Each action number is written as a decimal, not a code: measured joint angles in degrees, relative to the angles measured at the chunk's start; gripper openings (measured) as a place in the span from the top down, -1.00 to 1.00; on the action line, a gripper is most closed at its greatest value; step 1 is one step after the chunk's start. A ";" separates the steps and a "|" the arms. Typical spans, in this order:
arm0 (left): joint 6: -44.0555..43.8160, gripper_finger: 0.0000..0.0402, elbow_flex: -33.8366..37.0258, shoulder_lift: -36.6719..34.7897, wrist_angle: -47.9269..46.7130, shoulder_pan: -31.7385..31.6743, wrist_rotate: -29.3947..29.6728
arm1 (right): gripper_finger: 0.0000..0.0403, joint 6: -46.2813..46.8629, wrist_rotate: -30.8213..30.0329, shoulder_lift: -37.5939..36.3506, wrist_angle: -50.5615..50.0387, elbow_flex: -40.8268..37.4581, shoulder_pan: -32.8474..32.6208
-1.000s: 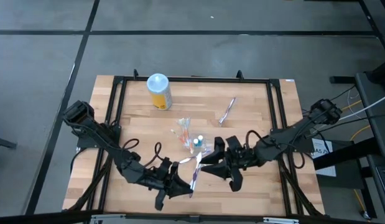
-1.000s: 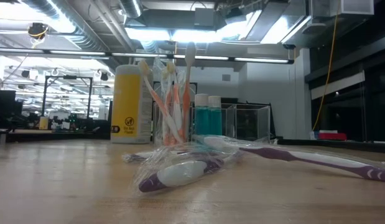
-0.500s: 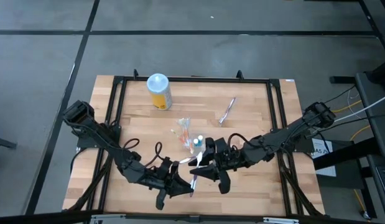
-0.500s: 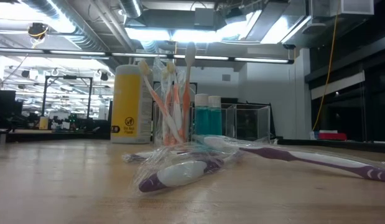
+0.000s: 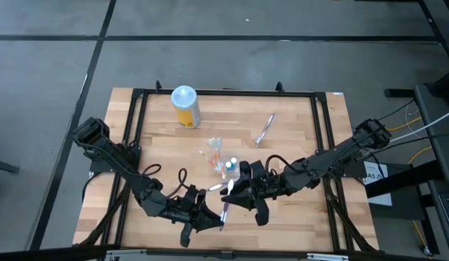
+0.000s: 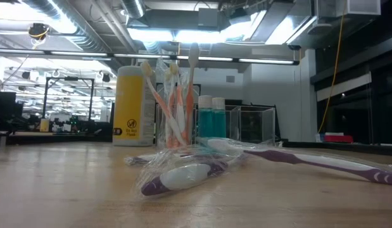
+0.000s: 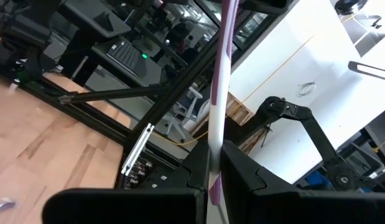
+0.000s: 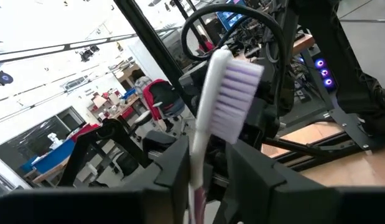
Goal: Pick & Place toothbrushing station
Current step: Put the white and violet toothbrush into the right compartment of the transparent organizer
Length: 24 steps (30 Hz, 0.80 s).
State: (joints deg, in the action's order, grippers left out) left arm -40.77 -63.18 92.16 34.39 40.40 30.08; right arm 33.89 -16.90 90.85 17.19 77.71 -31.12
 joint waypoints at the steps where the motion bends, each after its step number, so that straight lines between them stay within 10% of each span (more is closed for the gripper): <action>1: 0.00 0.93 0.00 0.00 -0.07 0.00 0.08 | 0.53 -0.06 -0.02 0.00 -0.02 0.00 -0.16; 8: 0.01 0.93 0.00 0.00 -0.98 1.29 2.41 | 0.91 -1.41 -0.21 0.00 -0.15 0.00 -1.40; 24: -3.53 0.64 -0.09 -0.09 -4.84 4.73 6.27 | 0.91 -3.42 -0.62 -0.02 0.92 0.63 -2.16</action>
State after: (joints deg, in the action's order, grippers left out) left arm -44.30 -63.26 92.07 29.54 45.13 36.35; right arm 30.47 -17.52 90.83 18.11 78.34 -33.28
